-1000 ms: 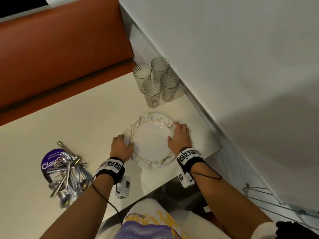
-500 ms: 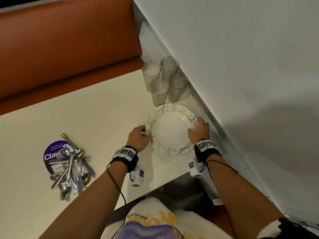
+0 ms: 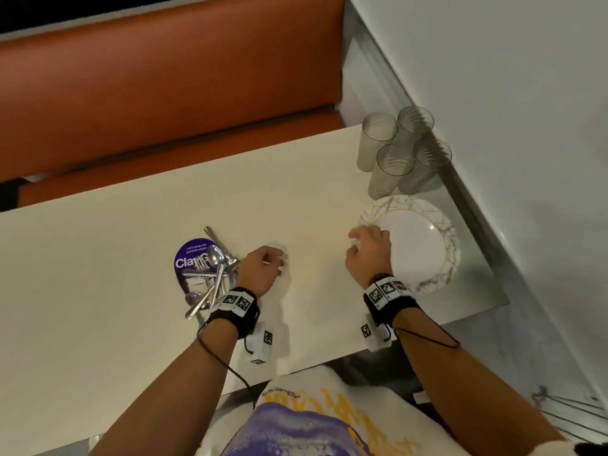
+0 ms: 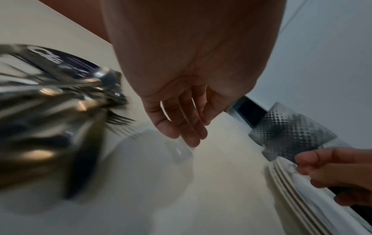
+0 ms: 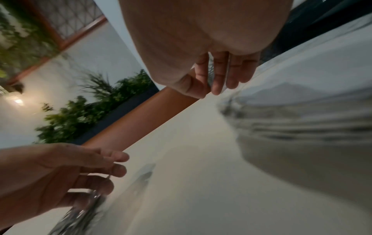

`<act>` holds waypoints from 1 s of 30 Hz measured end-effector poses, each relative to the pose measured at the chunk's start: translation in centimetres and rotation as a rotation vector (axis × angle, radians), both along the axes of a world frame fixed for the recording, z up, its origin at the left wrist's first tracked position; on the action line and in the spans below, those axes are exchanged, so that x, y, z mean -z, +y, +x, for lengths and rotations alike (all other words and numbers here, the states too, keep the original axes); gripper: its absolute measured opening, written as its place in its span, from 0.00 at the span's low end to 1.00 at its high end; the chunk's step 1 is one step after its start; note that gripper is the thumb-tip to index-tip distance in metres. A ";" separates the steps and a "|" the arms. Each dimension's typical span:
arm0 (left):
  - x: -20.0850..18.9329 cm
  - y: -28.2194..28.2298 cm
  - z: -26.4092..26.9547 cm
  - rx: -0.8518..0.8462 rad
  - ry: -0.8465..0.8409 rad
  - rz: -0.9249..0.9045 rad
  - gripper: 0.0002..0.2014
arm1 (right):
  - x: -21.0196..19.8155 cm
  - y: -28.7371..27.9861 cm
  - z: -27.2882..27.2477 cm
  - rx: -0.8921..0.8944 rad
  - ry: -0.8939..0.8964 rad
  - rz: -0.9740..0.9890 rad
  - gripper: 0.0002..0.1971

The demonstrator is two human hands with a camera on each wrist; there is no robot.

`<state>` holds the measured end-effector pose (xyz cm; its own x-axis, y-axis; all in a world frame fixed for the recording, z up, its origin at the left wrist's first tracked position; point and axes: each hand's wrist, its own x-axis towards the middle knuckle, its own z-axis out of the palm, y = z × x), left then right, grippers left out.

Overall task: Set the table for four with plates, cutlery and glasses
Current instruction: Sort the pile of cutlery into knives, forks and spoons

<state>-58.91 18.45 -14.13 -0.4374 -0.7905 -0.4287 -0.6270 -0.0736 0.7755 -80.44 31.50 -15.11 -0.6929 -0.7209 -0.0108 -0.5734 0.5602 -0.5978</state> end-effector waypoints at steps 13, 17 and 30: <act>1.8 -7.0 17.3 0.169 -0.274 -0.123 0.15 | 2.0 -8.5 19.5 -0.177 -0.298 0.281 0.09; 2.6 -7.1 17.3 0.274 -0.305 -0.181 0.11 | 2.9 -7.9 21.4 -0.088 -0.291 0.344 0.08; 2.3 -5.9 14.1 0.653 -0.138 -0.550 0.09 | 3.3 -7.9 21.5 -0.092 -0.158 0.451 0.03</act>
<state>-44.84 12.59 -16.41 -0.8486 -0.5096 -0.1419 -0.5041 0.6978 0.5089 -58.96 23.65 -18.36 -0.5910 -0.6786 -0.4361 -0.5549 0.7344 -0.3908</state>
